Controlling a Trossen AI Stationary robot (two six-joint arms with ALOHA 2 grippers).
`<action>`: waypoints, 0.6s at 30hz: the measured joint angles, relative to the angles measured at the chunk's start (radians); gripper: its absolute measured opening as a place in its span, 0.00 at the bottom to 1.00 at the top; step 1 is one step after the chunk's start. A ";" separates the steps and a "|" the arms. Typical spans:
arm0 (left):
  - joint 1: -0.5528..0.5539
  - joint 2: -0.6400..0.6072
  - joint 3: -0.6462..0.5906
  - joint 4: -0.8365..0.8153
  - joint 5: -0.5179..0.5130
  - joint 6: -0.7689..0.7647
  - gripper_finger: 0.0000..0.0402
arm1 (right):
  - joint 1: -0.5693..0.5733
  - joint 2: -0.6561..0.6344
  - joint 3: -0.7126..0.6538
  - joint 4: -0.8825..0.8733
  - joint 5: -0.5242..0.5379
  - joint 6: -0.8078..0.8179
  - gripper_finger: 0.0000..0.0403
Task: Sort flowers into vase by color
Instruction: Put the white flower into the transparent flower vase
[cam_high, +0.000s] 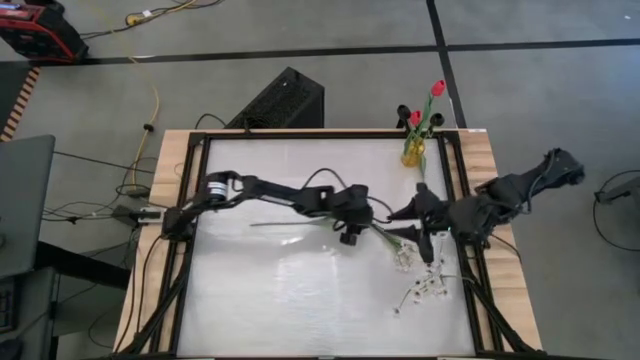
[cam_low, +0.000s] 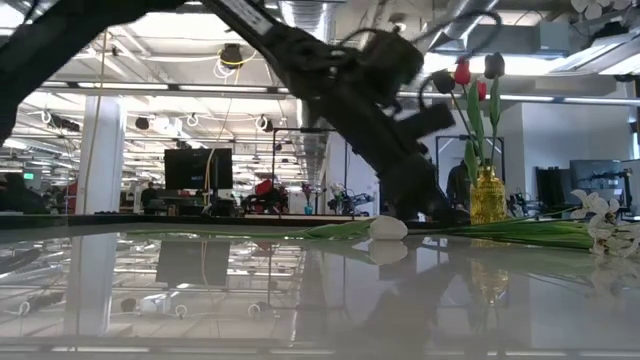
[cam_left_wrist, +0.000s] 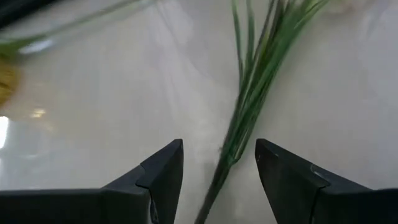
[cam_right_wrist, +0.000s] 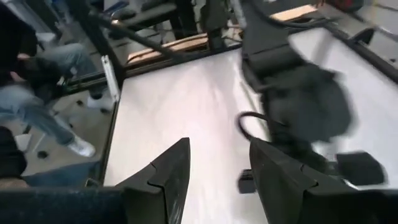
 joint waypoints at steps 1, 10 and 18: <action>0.005 0.026 0.041 -0.041 0.023 0.000 0.47 | 0.010 0.007 0.000 0.001 0.000 0.010 0.48; 0.009 0.178 0.310 -0.351 0.084 0.042 0.33 | 0.105 0.067 0.000 -0.009 0.000 0.130 0.48; -0.014 0.136 0.303 -0.323 0.035 0.025 0.02 | 0.195 0.103 0.000 -0.011 0.048 0.213 0.48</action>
